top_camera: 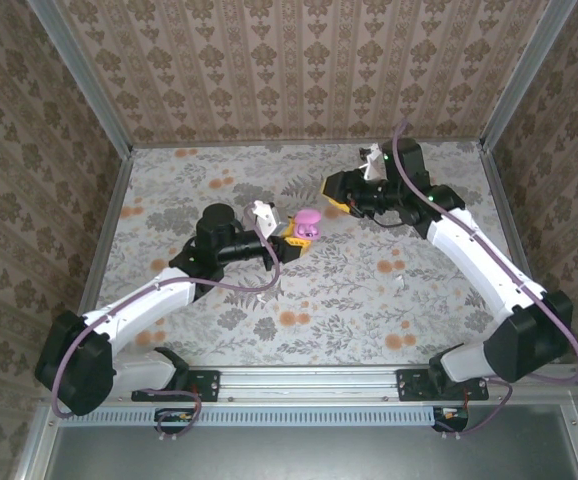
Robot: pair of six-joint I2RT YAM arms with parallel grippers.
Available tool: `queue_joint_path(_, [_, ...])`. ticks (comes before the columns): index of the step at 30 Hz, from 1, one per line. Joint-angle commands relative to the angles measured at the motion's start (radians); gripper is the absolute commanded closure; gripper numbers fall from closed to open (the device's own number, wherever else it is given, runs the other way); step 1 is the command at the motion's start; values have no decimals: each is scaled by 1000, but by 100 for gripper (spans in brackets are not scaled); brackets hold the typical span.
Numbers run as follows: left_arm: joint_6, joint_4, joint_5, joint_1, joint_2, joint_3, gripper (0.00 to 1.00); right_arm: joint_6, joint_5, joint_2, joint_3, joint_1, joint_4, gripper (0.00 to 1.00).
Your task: Insert wireless bluetooth earbuds into charging case
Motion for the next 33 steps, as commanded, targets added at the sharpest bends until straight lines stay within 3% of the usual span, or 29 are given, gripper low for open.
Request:
queue_joint_path(1, [23, 2, 9, -8, -24, 36, 65, 6, -76, 27, 39, 11, -6, 54])
queue_joint_path(15, [9, 38, -37, -8, -24, 32, 65, -50, -132, 32, -3, 40, -49, 53])
queue_joint_path(33, [-33, 97, -99, -7, -32, 20, 65, -15, -154, -65, -122, 41, 35, 52])
